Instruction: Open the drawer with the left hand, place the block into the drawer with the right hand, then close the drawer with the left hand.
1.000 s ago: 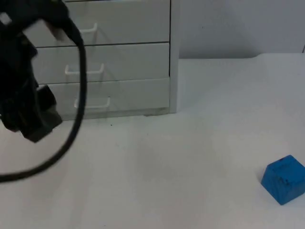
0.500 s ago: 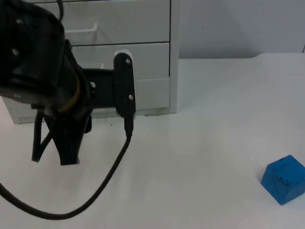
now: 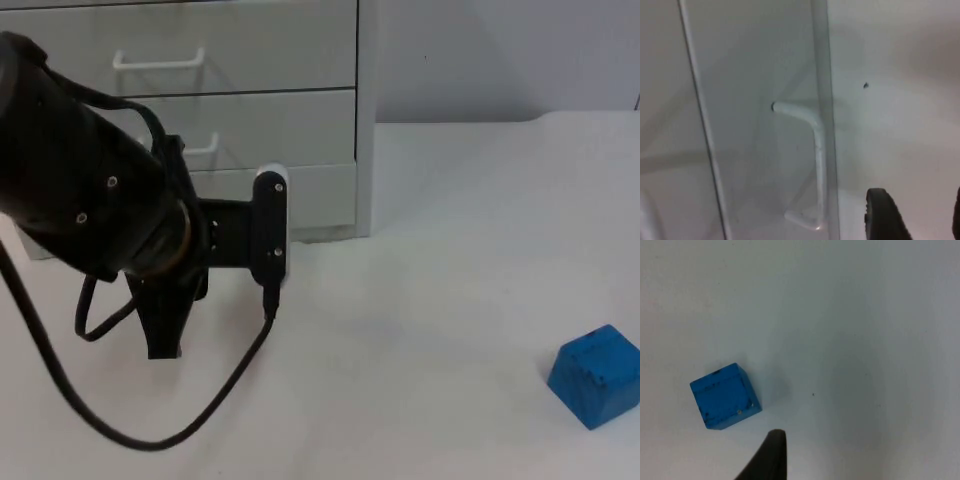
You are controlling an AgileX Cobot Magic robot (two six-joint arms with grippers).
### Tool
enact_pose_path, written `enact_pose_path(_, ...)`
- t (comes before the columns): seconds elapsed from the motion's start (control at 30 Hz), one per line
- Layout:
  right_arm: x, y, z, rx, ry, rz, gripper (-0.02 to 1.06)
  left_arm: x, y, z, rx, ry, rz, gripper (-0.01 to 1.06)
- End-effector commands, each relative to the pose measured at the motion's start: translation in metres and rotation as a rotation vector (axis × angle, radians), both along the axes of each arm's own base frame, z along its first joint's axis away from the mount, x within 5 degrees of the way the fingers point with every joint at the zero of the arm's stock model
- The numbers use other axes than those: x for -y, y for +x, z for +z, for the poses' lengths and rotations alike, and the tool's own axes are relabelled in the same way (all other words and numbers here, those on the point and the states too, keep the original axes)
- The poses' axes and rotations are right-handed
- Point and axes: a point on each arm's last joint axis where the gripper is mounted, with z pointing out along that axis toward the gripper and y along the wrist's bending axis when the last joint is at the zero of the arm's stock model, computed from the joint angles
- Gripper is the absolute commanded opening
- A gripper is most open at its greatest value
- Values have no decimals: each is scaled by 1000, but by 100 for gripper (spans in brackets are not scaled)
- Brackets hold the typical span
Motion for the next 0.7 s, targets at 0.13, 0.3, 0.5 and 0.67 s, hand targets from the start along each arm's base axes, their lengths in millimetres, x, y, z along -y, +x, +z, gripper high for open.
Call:
enact_pose_path(0.13, 0, 1, 3, 18, 3, 2, 105, -10, 22, -2, 28, -48, 95, 36)
enact_pose_path(0.3, 0, 1, 3, 18, 1, 3, 105, -7, 25, 1, 23, -66, 71, 36)
enact_pose_path(0.5, -1, 1, 3, 23, 6, 2, 105, 0, 43, 15, 72, -119, 68, 36)
enact_pose_path(0.67, -1, 1, 3, 23, 6, 2, 105, -7, 54, 10, 69, -123, 96, 36)
